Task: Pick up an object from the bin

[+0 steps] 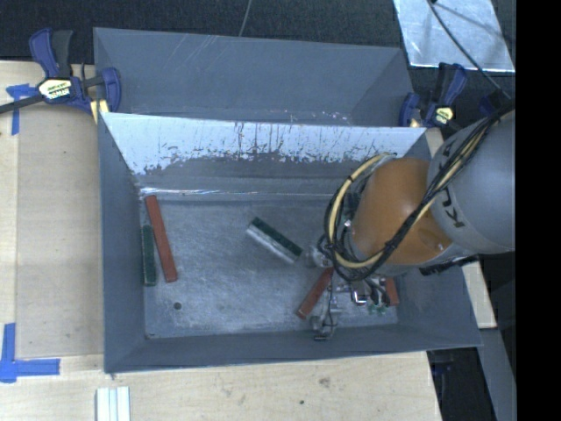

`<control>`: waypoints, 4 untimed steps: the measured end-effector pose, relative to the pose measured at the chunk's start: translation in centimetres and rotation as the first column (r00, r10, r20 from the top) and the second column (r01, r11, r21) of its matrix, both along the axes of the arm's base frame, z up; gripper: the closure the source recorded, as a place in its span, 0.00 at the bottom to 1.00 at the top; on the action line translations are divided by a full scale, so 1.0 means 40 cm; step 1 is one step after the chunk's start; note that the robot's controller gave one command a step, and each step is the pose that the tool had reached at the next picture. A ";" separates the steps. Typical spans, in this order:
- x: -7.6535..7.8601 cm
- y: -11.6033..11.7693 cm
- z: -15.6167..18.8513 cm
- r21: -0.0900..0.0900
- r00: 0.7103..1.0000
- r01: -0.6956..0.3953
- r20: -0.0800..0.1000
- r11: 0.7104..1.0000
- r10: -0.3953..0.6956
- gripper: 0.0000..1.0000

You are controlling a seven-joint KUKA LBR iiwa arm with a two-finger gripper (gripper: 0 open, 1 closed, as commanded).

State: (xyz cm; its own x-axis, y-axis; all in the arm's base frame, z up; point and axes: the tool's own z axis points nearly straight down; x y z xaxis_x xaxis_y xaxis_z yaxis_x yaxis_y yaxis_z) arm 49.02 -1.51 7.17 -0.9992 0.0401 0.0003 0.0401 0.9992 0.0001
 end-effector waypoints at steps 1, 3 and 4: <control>0.014 -0.023 -0.002 -0.001 0.968 -0.251 0.006 0.968 0.251 1.00; 0.013 -0.023 0.004 -0.001 0.968 -0.251 0.004 0.968 0.251 1.00; 0.012 -0.024 0.118 -0.001 0.968 -0.251 0.001 0.968 0.251 1.00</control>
Offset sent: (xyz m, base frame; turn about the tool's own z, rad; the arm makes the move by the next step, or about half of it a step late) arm 0.0000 0.0000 0.0000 0.0000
